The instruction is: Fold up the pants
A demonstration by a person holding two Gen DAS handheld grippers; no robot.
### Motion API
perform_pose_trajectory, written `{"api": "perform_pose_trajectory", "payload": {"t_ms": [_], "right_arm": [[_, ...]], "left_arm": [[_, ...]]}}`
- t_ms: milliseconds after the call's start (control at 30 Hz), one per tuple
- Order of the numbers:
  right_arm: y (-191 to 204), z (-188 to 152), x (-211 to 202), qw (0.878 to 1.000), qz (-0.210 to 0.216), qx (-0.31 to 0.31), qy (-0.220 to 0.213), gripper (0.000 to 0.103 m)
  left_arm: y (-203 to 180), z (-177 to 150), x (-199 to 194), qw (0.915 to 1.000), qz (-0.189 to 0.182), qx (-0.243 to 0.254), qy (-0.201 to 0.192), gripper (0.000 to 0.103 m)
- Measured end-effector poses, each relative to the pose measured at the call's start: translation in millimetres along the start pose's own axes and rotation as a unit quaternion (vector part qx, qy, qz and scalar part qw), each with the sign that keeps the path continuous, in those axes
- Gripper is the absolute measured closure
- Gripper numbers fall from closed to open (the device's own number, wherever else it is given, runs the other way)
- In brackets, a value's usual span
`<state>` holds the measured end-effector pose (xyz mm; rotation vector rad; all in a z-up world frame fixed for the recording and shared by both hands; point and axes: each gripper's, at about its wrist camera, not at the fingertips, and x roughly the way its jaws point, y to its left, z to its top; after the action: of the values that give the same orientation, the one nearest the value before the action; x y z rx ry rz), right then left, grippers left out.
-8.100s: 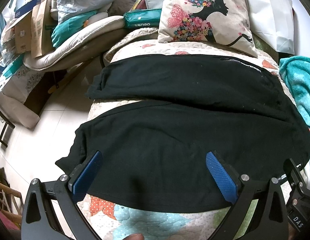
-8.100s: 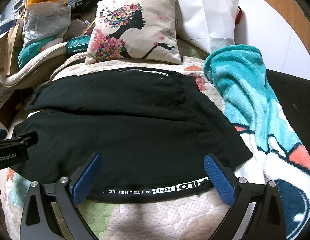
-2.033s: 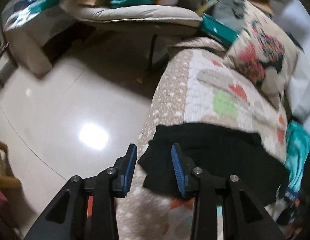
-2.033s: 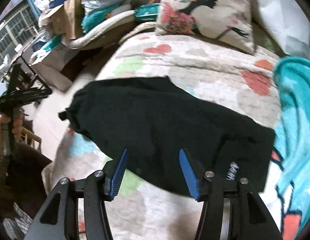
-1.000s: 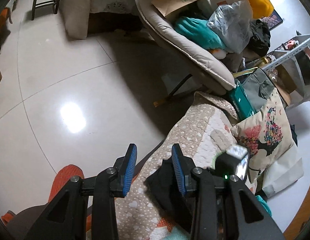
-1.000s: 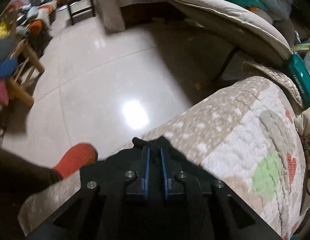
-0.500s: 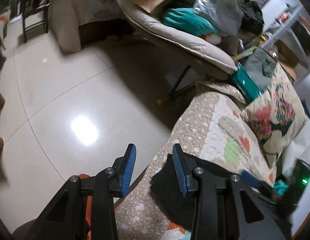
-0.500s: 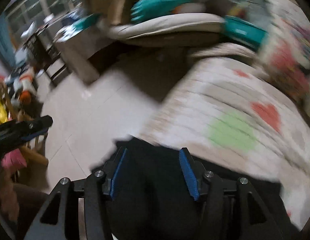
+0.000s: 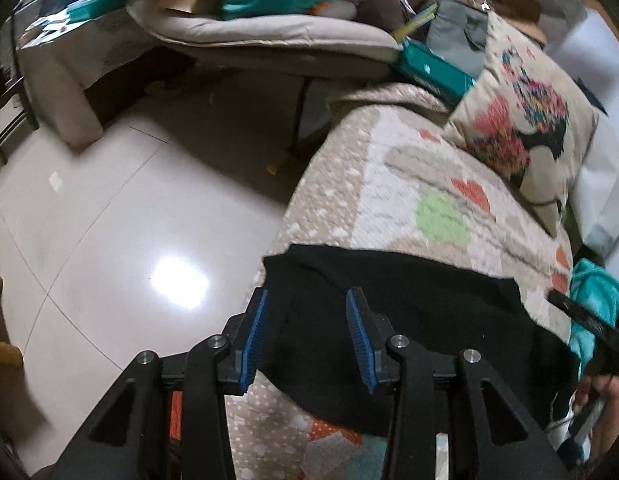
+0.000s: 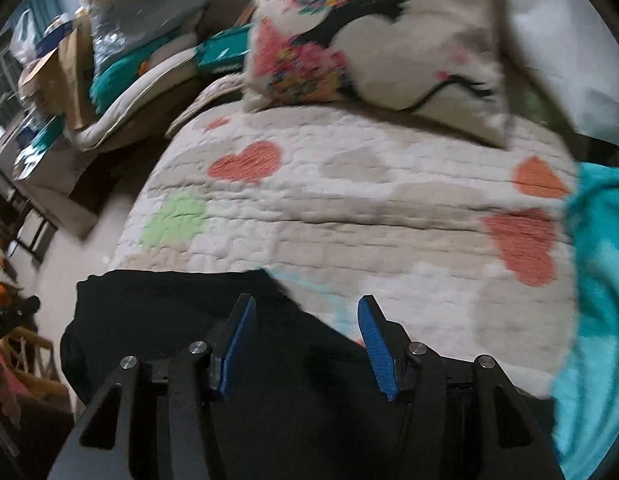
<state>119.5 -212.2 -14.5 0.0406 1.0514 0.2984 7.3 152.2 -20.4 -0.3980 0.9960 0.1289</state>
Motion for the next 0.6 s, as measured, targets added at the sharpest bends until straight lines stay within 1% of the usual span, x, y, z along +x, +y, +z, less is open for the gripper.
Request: {"api": "perform_pose_trajectory", "payload": {"t_ms": [100,167,200,233,267,300,333,433,467,500,533,567,600], "right_arm": [[16.0,3.2,27.7,1.0,0.003,-0.022,0.014,0.045],[26.4,6.9,48.3,0.999,0.002,-0.035,0.035,0.045],[31.6,8.7,59.9,0.998,0.004,-0.043,0.053,0.061],[35.8,9.8,68.5,0.996,0.007,-0.053,0.07,0.086],[42.4,12.0,76.9,0.994,-0.012,-0.07,0.085,0.093],[46.4,15.3,79.7,0.993,-0.021,-0.079,0.083,0.094],[48.6,20.5,81.7,0.993,-0.031,-0.083,0.08,0.1],[43.7,38.6,84.5,0.994,-0.067,-0.065,0.056,0.101],[41.1,45.4,82.6,0.994,-0.09,-0.055,0.04,0.1],[39.1,48.6,80.4,0.994,-0.095,-0.047,0.033,0.1],[36.3,51.1,74.8,0.995,-0.09,-0.036,0.026,0.1],[32.5,52.2,64.7,0.997,-0.072,-0.023,0.022,0.098],[28.5,50.5,50.7,0.998,-0.054,-0.013,0.016,0.094]], "left_arm": [[-1.7,-0.8,4.5,1.0,0.0,0.003,0.008,0.064],[-0.5,-0.1,6.8,0.9999,-0.003,0.0,0.014,0.064],[0.3,0.7,8.3,0.9998,-0.006,-0.003,0.017,0.064],[0.3,1.7,9.9,0.9997,-0.009,-0.005,0.02,0.064],[-0.3,2.3,10.9,0.9997,-0.011,-0.006,0.022,0.064],[-1.1,3.1,12.3,0.9995,-0.014,-0.007,0.025,0.064],[-2.4,3.8,13.6,0.9995,-0.016,-0.007,0.027,0.064],[-8.2,4.6,17.5,0.9995,-0.015,-0.002,0.029,0.064],[-9.4,4.7,18.3,0.9995,-0.014,0.001,0.029,0.064],[-11.1,4.3,19.0,0.9995,-0.011,0.004,0.028,0.064],[-11.7,4.1,19.1,0.9996,-0.009,0.006,0.028,0.064],[-12.3,4.1,18.8,0.9996,-0.008,0.007,0.027,0.064],[-12.0,4.3,17.9,0.9996,-0.008,0.007,0.026,0.064]]}}
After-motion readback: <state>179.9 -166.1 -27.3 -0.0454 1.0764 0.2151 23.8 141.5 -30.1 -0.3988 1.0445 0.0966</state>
